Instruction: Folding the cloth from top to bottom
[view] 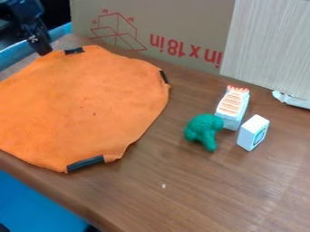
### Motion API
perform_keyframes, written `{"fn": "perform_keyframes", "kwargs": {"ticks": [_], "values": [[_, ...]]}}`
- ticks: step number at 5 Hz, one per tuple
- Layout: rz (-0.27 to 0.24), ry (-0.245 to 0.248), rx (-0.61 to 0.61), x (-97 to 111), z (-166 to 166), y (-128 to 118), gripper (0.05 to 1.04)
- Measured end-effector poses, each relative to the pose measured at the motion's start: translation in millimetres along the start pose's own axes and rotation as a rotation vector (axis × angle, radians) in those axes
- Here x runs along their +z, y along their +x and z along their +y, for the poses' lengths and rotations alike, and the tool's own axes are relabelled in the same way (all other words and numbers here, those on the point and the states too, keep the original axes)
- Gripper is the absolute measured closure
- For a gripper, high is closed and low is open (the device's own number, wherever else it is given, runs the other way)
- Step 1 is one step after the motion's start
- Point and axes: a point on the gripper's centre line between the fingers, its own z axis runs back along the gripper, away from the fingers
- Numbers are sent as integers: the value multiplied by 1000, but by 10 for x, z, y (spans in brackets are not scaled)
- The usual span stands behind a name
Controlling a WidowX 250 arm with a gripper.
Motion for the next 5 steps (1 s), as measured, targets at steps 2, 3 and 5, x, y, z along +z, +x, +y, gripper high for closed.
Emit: {"fn": "perform_keyframes", "kwargs": {"ticks": [2,3,5], "values": [[11,0,9,-13,50,193,84],[17,0,14,-71,100,238,84],[49,2,36,-200,163,209,84]]}}
